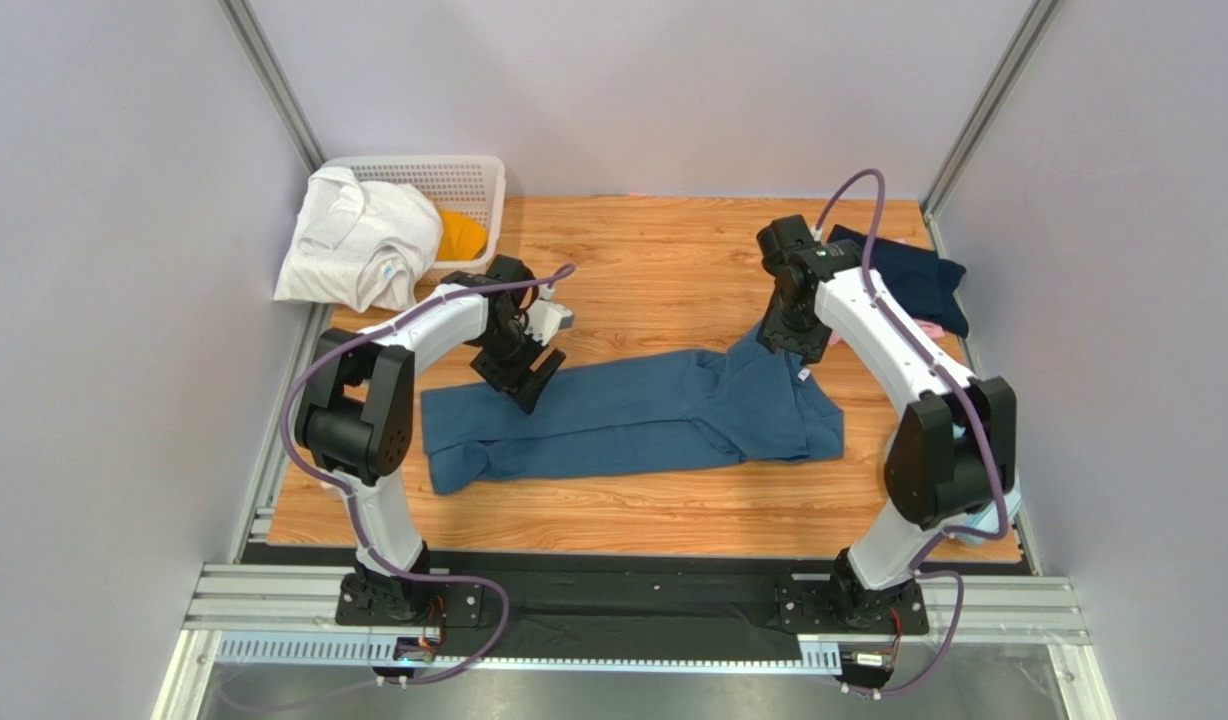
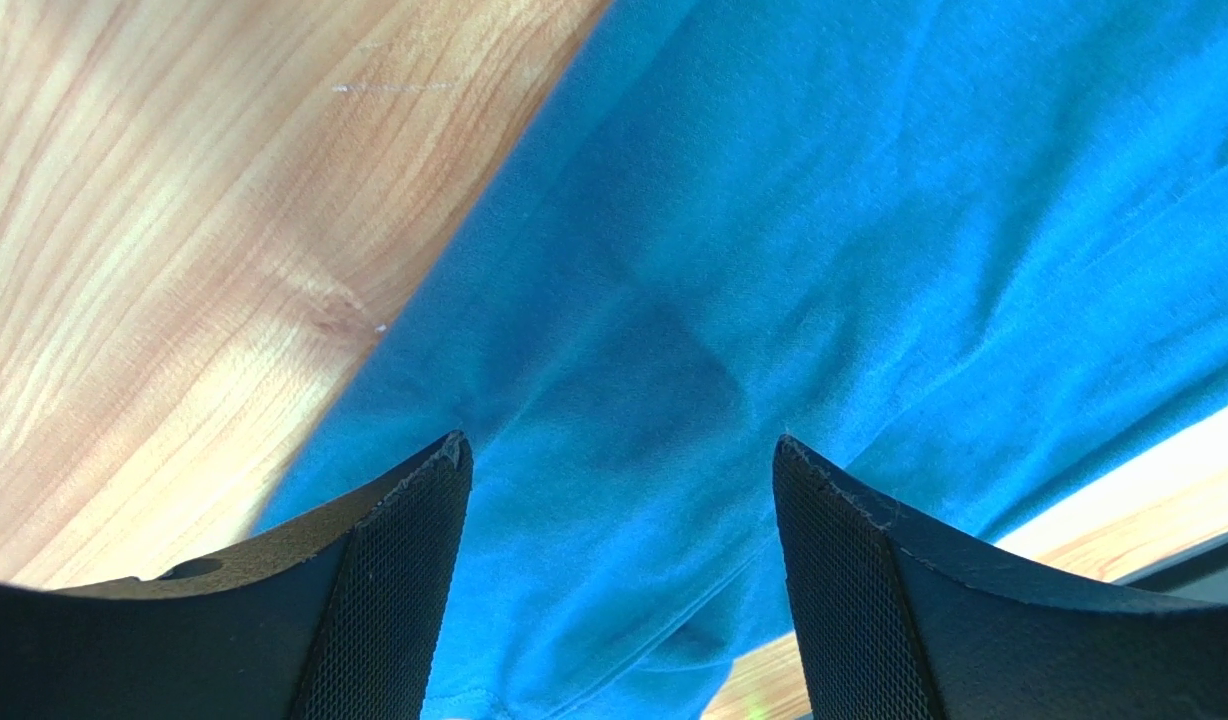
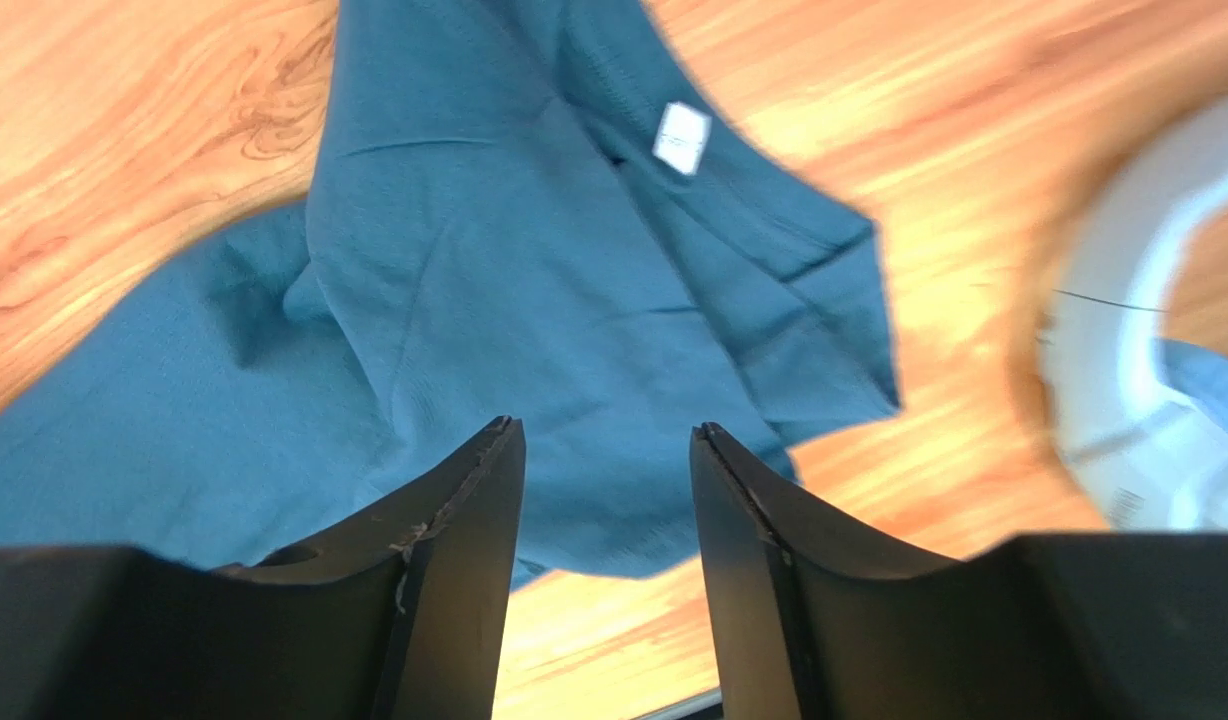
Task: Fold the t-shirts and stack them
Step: Fold the other side of the tshirt into a rectangle
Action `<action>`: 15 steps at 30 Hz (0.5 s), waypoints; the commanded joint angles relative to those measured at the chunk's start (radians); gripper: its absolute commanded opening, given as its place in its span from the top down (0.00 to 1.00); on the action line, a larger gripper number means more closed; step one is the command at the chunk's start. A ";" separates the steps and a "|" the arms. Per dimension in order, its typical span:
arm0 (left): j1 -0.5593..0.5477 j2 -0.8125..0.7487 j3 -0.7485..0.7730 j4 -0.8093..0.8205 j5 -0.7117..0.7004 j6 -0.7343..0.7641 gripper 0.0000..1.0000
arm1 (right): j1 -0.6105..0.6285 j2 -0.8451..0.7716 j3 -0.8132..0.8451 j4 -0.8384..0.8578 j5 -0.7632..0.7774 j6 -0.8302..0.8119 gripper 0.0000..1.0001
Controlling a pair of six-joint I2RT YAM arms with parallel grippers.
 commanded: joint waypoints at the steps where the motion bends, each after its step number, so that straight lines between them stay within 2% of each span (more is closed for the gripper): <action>1: 0.006 -0.074 0.030 -0.030 0.016 0.023 0.21 | 0.001 0.148 -0.012 0.116 -0.142 -0.017 0.51; 6: 0.006 -0.094 0.037 -0.050 0.029 0.026 0.21 | -0.013 0.287 -0.069 0.227 -0.313 -0.026 0.56; 9: 0.006 -0.106 0.037 -0.061 0.033 0.029 0.21 | -0.037 0.344 -0.091 0.230 -0.308 -0.012 0.58; 15: 0.006 -0.135 0.010 -0.067 0.043 0.045 0.21 | -0.120 0.315 -0.199 0.252 -0.249 -0.007 0.60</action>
